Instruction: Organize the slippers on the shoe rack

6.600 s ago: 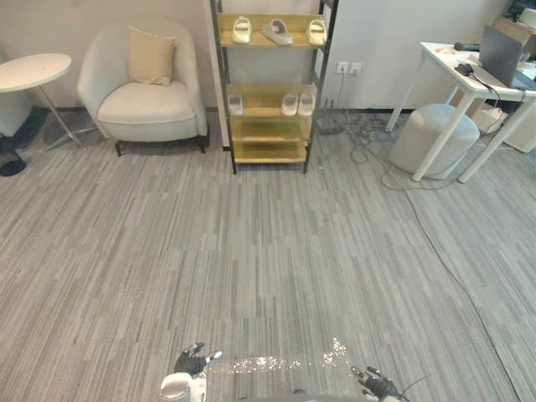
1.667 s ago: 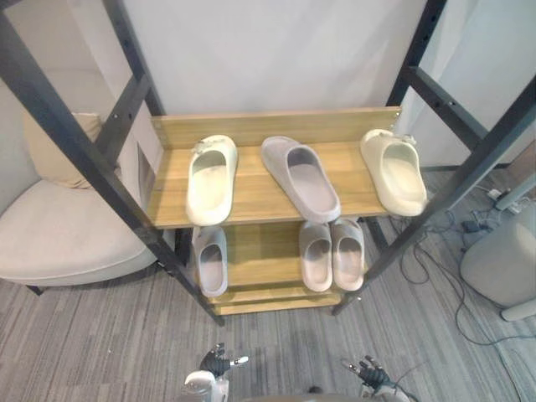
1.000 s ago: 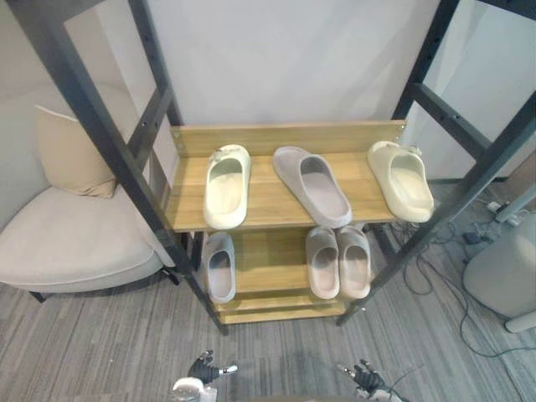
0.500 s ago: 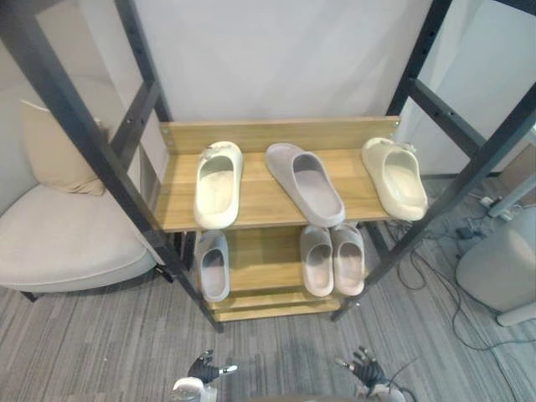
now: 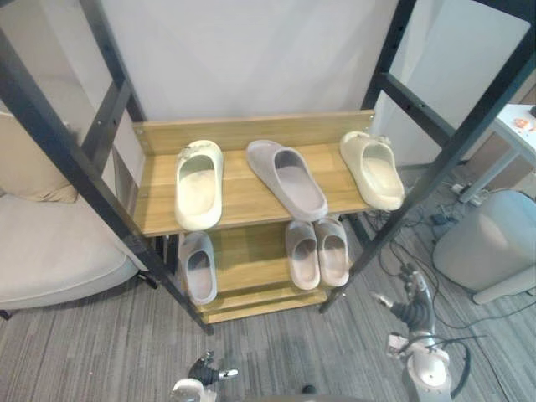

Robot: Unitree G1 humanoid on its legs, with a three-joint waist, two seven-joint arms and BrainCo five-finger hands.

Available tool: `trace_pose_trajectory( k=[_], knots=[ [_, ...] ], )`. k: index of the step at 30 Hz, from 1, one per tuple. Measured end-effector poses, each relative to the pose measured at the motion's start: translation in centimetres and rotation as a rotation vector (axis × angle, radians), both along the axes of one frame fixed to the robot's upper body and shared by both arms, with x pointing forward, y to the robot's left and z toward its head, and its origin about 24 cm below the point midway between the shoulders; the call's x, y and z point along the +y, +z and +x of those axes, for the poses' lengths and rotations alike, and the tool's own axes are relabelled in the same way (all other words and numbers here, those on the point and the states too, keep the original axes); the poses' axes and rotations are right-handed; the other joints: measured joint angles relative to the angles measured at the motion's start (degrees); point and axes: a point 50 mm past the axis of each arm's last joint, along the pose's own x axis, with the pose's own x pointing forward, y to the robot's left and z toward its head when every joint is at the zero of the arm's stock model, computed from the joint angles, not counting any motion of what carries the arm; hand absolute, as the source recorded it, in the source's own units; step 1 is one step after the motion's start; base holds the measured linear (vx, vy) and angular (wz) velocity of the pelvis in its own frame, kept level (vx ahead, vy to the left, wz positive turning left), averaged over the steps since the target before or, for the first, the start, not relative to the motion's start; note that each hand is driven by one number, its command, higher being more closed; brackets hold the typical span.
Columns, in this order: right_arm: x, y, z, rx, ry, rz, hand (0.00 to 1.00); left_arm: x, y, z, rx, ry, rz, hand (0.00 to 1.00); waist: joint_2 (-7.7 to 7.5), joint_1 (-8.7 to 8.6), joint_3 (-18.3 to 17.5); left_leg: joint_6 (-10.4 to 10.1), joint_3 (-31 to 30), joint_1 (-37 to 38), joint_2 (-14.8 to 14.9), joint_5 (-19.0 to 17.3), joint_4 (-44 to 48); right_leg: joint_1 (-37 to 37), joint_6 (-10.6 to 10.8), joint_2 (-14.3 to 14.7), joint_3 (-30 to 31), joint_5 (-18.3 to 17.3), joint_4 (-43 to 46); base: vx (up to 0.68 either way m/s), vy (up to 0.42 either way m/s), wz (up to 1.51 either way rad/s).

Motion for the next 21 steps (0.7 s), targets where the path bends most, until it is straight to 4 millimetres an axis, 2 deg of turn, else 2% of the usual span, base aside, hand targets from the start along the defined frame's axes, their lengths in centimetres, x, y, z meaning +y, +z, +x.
trace_pose_trajectory(
  k=[7, 10, 15, 21],
  knots=[
    [0.8, 5.0, 1.6, -0.236, 0.033, -0.082, 0.0, -0.3, 0.0, 0.1, -0.011, -0.034, -0.015, 0.0, 0.3, 0.13, -0.25, 0.01, -0.15, -0.61, -0.04, 0.02, 0.06, -0.1, 0.02, 0.08, -0.08, 0.57, -0.81, 0.0, -0.001, 0.0],
    [1.0, 6.2, 2.2, -0.299, 0.051, -0.097, 0.0, -0.4, 0.0, 0.1, -0.012, -0.036, -0.015, 0.0, 0.32, 0.2, -0.26, 0.01, -0.29, -0.66, -0.03, 0.02, 0.06, -0.05, 0.02, 0.09, -0.26, 0.56, -0.81, 0.0, -0.005, 0.02],
    [1.3, 9.7, 3.5, -0.455, 0.087, -0.152, 0.0, -0.4, 0.1, 0.2, -0.015, -0.038, -0.016, 0.0, 0.36, 0.35, -0.28, 0.01, -0.99, -0.91, -0.02, 0.02, 0.07, 0.08, 0.05, 0.07, -0.93, 0.53, -0.68, 0.0, -0.013, 0.07],
    [1.2, 12.8, 5.2, -0.573, 0.137, -0.224, 0.0, -0.6, 0.1, 0.3, -0.021, -0.052, -0.017, 0.0, 0.59, 0.57, -0.45, 0.09, -2.22, -1.81, -0.04, 0.12, 0.17, 0.05, 0.2, 0.01, -1.79, 0.38, -0.49, -0.01, -0.014, 0.1]
  ],
)
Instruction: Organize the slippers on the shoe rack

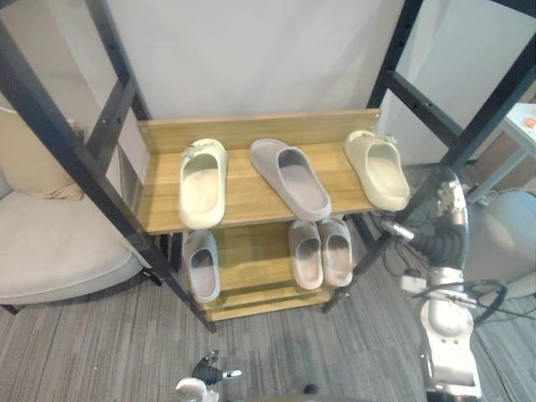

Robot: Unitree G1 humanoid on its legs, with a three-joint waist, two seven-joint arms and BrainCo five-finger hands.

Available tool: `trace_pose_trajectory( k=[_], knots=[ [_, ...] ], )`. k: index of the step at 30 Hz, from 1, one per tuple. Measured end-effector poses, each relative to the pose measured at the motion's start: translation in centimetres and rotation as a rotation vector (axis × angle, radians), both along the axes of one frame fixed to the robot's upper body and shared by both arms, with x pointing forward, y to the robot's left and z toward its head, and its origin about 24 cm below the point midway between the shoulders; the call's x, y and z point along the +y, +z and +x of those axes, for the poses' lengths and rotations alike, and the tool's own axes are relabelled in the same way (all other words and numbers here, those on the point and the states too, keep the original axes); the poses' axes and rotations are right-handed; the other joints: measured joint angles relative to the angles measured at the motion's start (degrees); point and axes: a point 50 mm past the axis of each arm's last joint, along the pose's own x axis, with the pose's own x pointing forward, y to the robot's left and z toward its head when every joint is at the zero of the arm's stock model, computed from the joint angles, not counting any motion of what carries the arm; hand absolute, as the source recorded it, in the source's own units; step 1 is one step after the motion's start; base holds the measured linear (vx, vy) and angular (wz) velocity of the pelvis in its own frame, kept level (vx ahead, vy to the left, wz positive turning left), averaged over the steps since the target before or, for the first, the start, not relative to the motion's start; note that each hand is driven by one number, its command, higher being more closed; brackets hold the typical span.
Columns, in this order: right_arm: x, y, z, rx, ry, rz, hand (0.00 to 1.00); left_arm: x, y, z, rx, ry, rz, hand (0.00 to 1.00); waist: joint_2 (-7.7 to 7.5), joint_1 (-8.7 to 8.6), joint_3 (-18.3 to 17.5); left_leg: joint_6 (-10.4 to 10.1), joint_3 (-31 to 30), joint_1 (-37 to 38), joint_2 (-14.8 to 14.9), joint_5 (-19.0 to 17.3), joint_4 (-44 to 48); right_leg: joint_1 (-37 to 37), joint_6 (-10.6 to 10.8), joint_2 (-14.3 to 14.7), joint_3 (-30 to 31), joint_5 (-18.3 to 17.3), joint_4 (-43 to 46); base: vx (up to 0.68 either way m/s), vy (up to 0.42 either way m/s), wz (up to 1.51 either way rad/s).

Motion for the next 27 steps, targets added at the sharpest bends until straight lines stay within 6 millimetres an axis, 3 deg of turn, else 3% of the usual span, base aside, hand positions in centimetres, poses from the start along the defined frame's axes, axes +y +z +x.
trace_pose_trajectory(
  k=[4, 13, 17, 27],
  knots=[
    [-0.4, 1.4, 1.3, -0.043, 0.023, -0.023, 0.0, -0.1, 0.0, 0.0, 0.001, -0.002, -0.004, 0.0, 0.13, 0.03, -0.11, 0.05, -0.8, -0.47, -0.05, 0.11, -0.01, -0.03, 0.01, -0.04, -0.67, -0.01, 0.08, 0.01, -0.012, 0.1],
    [-1.0, 2.4, 7.3, 0.041, 0.046, -0.078, 0.0, -0.1, 0.1, 0.3, -0.01, -0.01, -0.017, 0.0, -0.15, 1.41, 0.02, 0.15, -1.53, -1.04, -0.03, 0.54, -0.2, -1.22, -0.18, -0.12, -0.9, -0.49, 1.95, 0.0, -0.003, 0.03],
    [-1.2, 2.6, 9.9, 0.107, 0.027, -0.089, 0.0, 0.1, 0.3, 0.6, -0.024, -0.029, -0.008, 0.0, -1.02, 1.75, 0.24, 0.29, -2.9, -2.85, -0.35, 1.54, -0.28, -2.78, -0.25, -0.45, -1.9, -0.44, 2.26, -0.01, -0.01, 0.16],
    [1.1, 3.3, 14.1, 0.225, 0.091, -0.176, 0.0, 0.7, 0.6, 1.2, -0.052, -0.01, -0.003, 0.0, -2.48, 2.86, 1.39, 0.62, -3.73, -3.9, -0.57, 4.26, -3.22, -4.81, -1.48, -0.52, -2.53, 0.81, 2.19, -0.02, -0.004, 0.05]
  ],
)
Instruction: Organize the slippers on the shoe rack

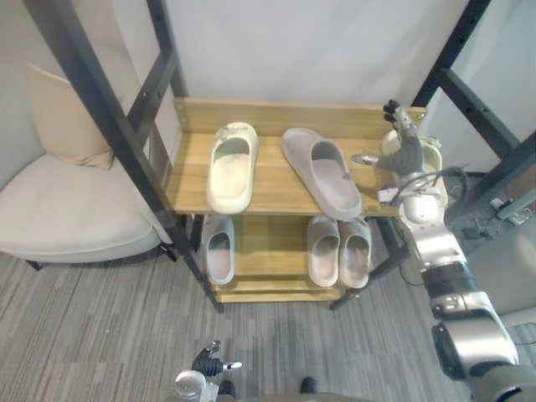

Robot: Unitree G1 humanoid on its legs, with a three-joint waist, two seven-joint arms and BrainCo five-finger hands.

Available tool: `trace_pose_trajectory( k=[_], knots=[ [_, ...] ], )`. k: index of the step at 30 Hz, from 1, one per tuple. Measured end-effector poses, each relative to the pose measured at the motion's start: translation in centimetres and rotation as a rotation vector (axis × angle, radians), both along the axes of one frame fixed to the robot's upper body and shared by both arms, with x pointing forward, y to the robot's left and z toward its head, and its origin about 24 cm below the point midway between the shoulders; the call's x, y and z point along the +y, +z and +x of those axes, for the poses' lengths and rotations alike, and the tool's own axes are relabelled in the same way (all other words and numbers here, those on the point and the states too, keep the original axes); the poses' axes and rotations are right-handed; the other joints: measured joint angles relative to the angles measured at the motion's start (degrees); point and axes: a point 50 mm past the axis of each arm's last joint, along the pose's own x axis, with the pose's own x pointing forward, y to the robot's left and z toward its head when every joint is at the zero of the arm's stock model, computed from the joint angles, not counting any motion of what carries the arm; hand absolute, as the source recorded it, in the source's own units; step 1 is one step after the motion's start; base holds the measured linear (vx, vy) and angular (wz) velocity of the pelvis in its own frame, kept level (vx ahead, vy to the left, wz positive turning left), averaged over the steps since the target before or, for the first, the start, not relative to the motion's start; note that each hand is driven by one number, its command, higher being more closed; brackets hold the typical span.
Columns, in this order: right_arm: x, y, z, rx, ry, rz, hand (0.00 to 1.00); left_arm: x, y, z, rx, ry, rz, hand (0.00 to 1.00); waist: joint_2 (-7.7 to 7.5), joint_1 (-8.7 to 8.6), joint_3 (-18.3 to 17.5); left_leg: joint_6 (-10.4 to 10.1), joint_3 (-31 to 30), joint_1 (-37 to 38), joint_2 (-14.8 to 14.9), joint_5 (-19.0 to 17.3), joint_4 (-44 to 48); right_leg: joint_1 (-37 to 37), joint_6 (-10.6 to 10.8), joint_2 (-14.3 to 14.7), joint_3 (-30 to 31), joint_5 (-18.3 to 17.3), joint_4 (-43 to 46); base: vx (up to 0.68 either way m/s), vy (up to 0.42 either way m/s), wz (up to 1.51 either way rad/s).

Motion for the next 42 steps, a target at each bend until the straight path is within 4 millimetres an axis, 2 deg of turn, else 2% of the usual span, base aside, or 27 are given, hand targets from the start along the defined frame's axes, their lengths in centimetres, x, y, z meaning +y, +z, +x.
trace_pose_trajectory(
  k=[3, 5, 7, 11, 12, 14, 20, 27, 32, 39, 42],
  knots=[
    [0.9, -0.3, 0.9, 0.051, 0.023, -0.04, 0.0, 0.2, 0.2, 0.4, -0.024, 0.009, -0.002, 0.0, -0.61, 0.75, 0.83, 0.16, -0.26, -0.17, -0.11, 0.26, 0.02, 0.0, -0.1, -0.07, -0.06, 0.53, -0.07, -0.02, 0.013, 0.05],
    [1.4, 0.2, 1.4, 0.055, 0.045, -0.06, 0.0, 0.3, 0.4, 0.8, -0.039, 0.008, 0.0, 0.0, -0.79, 0.91, 2.0, 0.19, -0.56, -0.56, -0.1, 0.65, -0.01, -0.19, -0.18, -0.07, -0.09, 0.94, -0.11, -0.03, 0.003, 0.06],
    [1.4, 0.8, 1.8, 0.059, 0.036, -0.062, 0.0, 0.2, 0.6, 1.2, -0.058, 0.008, -0.001, 0.0, -0.76, 1.69, 2.76, 0.22, -0.5, -1.06, -0.1, 1.36, -0.6, -1.07, -0.25, -0.04, -0.05, 1.35, -0.13, -0.04, 0.002, 0.01],
    [1.3, 1.2, 2.5, 0.079, 0.019, -0.064, 0.0, 0.3, 0.8, 1.7, -0.074, 0.032, 0.003, 0.0, -0.78, 2.2, 4.2, 0.13, -0.71, -0.97, -0.12, 2.52, -1.92, -1.39, -0.26, -0.03, -0.17, 1.4, -0.16, -0.02, -0.003, 0.01],
    [1.4, 1.4, 2.7, 0.082, 0.015, -0.075, 1.0, 0.4, 0.8, 1.7, -0.075, 0.037, 0.002, 0.0, -0.77, 2.23, 4.4, 0.13, -0.79, -1.01, -0.12, 2.6, -1.92, -1.39, -0.26, -0.02, -0.23, 1.4, -0.13, 0.0, 0.0, 0.0],
    [1.6, 1.7, 3.0, 0.09, 0.012, -0.098, 1.0, 0.4, 0.8, 1.8, -0.078, 0.041, 0.001, 0.0, -0.8, 2.31, 4.82, 0.13, -0.83, -1.03, -0.12, 2.75, -1.93, -1.39, -0.26, -0.02, -0.23, 1.4, -0.1, 0.0, 0.0, 0.0],
    [1.9, 4.1, 3.5, 0.029, 0.011, -0.062, 1.0, 0.7, 1.2, 2.8, -0.103, 0.05, 0.002, 0.0, -1.34, 2.46, 7.23, -0.33, -2.15, -2.92, 0.18, 3.93, -2.06, -2.75, -0.27, 0.28, -0.78, 1.4, 0.09, -0.05, -0.017, 0.08],
    [2.0, 4.2, 3.4, 0.022, 0.044, 0.011, 1.0, 0.9, 1.3, 2.9, -0.109, 0.067, -0.005, 0.0, -1.53, 2.87, 7.67, -0.6, -1.82, -2.78, 0.52, 4.14, -2.07, -2.84, -0.32, 0.62, -0.5, 1.44, 0.32, 0.0, 0.0, 0.0],
    [2.3, 3.2, 1.2, -0.052, 0.121, 0.066, 1.0, 0.9, 1.3, 2.9, -0.108, 0.068, -0.003, 0.0, -1.64, 2.26, 7.67, -0.6, -1.49, -2.46, 0.51, 4.13, -2.02, -2.68, -0.32, 0.59, -0.36, 1.44, 0.31, 0.0, 0.0, 0.0],
    [1.9, -0.2, -2.7, -0.069, 0.151, 0.14, 1.0, 0.9, 1.1, 2.6, -0.095, 0.044, 0.008, 0.0, -1.93, 0.85, 7.49, -0.61, -1.13, -1.03, 0.49, 4.14, -2.04, -1.27, -0.18, 0.54, 0.13, 1.52, -0.08, -0.01, 0.0, -0.02],
    [2.6, -0.3, -4.3, -0.113, 0.189, 0.16, 1.0, 0.9, 1.0, 2.3, -0.08, 0.033, 0.014, 0.0, -1.91, -0.27, 7.42, -0.65, -0.51, -0.77, 0.53, 4.18, -2.06, -1.34, 0.01, 0.62, 1.05, 1.61, -0.19, -0.04, -0.002, -0.13]
  ],
)
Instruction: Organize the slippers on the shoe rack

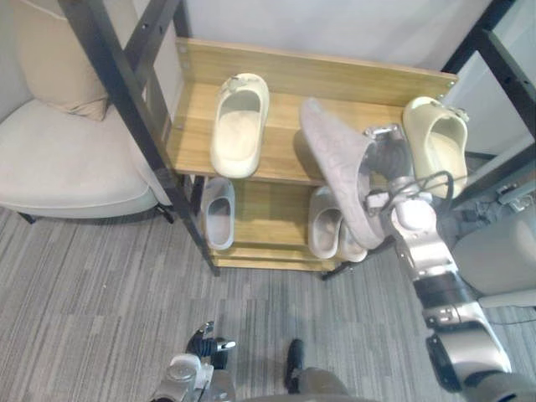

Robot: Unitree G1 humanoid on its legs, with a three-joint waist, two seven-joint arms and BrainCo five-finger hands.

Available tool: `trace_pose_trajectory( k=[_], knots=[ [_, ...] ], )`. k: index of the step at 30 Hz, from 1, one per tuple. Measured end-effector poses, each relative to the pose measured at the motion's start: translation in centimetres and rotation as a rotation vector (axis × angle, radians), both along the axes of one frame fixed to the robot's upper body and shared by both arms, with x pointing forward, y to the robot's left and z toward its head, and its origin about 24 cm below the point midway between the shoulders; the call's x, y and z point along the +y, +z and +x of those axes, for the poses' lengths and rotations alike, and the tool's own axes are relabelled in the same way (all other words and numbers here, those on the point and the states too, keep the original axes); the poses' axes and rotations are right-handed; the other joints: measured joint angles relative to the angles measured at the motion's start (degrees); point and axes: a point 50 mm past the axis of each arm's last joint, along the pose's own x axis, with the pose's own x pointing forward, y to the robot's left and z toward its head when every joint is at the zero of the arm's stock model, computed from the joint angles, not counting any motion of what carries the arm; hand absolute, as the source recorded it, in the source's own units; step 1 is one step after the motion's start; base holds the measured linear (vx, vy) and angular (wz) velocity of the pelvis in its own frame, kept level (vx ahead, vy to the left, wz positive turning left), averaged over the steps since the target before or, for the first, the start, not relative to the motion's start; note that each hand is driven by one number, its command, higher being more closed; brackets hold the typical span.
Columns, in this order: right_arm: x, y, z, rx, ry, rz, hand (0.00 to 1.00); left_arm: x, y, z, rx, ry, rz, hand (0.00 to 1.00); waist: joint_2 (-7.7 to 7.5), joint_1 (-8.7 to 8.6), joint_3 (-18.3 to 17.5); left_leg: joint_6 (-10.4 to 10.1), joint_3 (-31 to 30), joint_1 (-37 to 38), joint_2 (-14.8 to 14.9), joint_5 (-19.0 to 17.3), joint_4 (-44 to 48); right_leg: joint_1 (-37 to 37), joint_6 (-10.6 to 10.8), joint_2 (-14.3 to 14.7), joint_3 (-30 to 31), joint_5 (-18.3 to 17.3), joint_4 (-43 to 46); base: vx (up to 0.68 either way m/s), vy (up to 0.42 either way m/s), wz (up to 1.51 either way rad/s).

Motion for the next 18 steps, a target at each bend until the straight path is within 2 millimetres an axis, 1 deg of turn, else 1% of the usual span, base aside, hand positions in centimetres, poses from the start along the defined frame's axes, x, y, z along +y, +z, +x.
trace_pose_trajectory(
  k=[1, 2, 3, 4, 6, 8, 9, 11, 12, 14, 15, 16, 18],
  knots=[
    [0.1, 0.1, -0.4, -0.016, 0.007, 0.007, 1.0, 0.0, 0.0, -0.1, 0.004, -0.003, 0.002, 0.0, 0.03, -0.17, -0.05, 0.0, 0.09, 0.03, 0.01, 0.0, 0.0, -0.04, 0.05, 0.03, 0.18, 0.03, -0.02, -0.03, -0.003, -0.09],
    [0.0, 0.2, -1.4, -0.045, 0.013, 0.024, 1.0, -0.1, -0.1, -0.2, 0.009, -0.012, 0.003, 0.0, 0.08, -0.35, -0.44, 0.0, 0.18, 0.02, 0.05, 0.0, 0.01, -0.07, 0.06, 0.09, 0.33, 0.04, -0.1, -0.01, -0.002, -0.05],
    [0.0, 0.1, -1.7, -0.053, 0.014, 0.027, 1.0, -0.1, -0.1, -0.2, 0.011, -0.015, 0.002, 0.0, 0.06, -0.38, -0.67, -0.01, 0.2, 0.02, 0.07, 0.0, 0.02, -0.07, 0.06, 0.11, 0.35, 0.04, -0.13, 0.0, -0.002, -0.04],
    [0.1, 0.1, -2.5, -0.067, 0.025, 0.03, 1.0, -0.1, -0.2, -0.4, 0.021, -0.021, -0.005, 0.0, 0.0, -0.53, -1.52, -0.02, 0.31, 0.03, 0.12, -0.01, 0.02, -0.05, 0.07, 0.17, 0.44, 0.04, -0.26, 0.02, -0.001, -0.04],
    [0.8, 0.0, -3.8, -0.1, 0.063, 0.053, 1.0, -0.1, -0.4, -0.8, 0.041, -0.022, -0.003, 0.0, 0.03, -0.66, -2.87, -0.1, 0.62, 0.08, 0.21, -0.07, 0.04, 0.0, 0.09, 0.29, 0.64, 0.06, -0.52, 0.03, -0.001, -0.05],
    [1.5, -0.1, -4.9, -0.12, 0.1, 0.077, 1.0, -0.3, -0.5, -0.8, 0.044, -0.037, 0.001, 0.0, 0.07, -0.67, -3.02, -0.14, 0.76, 0.52, 0.24, -0.11, 0.05, 0.41, 0.12, 0.32, 0.74, 0.09, -0.69, 0.01, 0.0, -0.02],
    [1.6, -0.2, -5.1, -0.121, 0.107, 0.082, 1.0, -0.3, -0.5, -0.8, 0.044, -0.038, 0.001, 0.0, 0.08, -0.66, -3.1, -0.14, 0.79, 0.53, 0.24, -0.11, 0.05, 0.42, 0.12, 0.32, 0.76, 0.1, -0.69, 0.0, 0.0, 0.0],
    [2.4, -1.6, -6.1, -0.081, 0.152, 0.088, 1.0, -0.3, -0.6, -1.1, 0.058, -0.036, 0.001, 0.0, 0.15, -0.65, -4.21, -0.21, 1.15, 0.69, 0.25, -0.18, 0.05, 0.5, 0.17, 0.32, 0.95, 0.14, -0.8, 0.0, 0.007, -0.04],
    [2.6, -1.9, -6.3, -0.068, 0.163, 0.088, 1.0, -0.3, -0.7, -1.2, 0.061, -0.036, 0.001, 0.0, 0.19, -0.65, -4.32, -0.22, 1.25, 0.83, 0.25, -0.21, 0.06, 0.59, 0.18, 0.32, 1.02, 0.14, -0.82, 0.0, 0.008, -0.06],
    [3.9, -3.9, -7.6, 0.011, 0.238, 0.08, 1.0, -0.5, -0.8, -1.5, 0.076, -0.044, 0.001, 0.0, 0.66, -0.66, -5.1, -0.2, 1.42, 1.23, 0.26, -0.31, 0.06, 1.01, 0.19, 0.31, 1.11, 0.13, -0.95, 0.0, 0.003, -0.02],
    [4.3, -4.5, -7.9, 0.035, 0.256, 0.077, 1.0, -0.5, -0.9, -1.5, 0.079, -0.046, 0.001, 0.0, 0.78, -0.66, -5.22, -0.21, 1.41, 1.37, 0.26, -0.33, 0.06, 1.17, 0.2, 0.31, 1.15, 0.12, -0.99, 0.0, 0.0, 0.0],
    [5.1, -5.8, -8.6, 0.097, 0.3, 0.073, 1.0, -0.7, -1.0, -1.7, 0.086, -0.053, 0.001, 0.0, 1.15, -0.63, -5.4, -0.24, 1.4, 1.93, 0.28, -0.43, 0.05, 1.81, 0.24, 0.31, 1.14, 0.09, -1.11, 0.0, 0.0, 0.0],
    [5.9, -7.3, -9.5, 0.167, 0.353, 0.069, 1.0, -1.0, -1.1, -1.9, 0.095, -0.064, -0.003, 0.0, 1.91, -0.62, -6.03, -0.24, 1.33, 2.02, 0.29, -0.47, 0.05, 1.93, 0.35, 0.29, 1.09, 0.0, -1.13, 0.0, 0.0, 0.0]
  ],
)
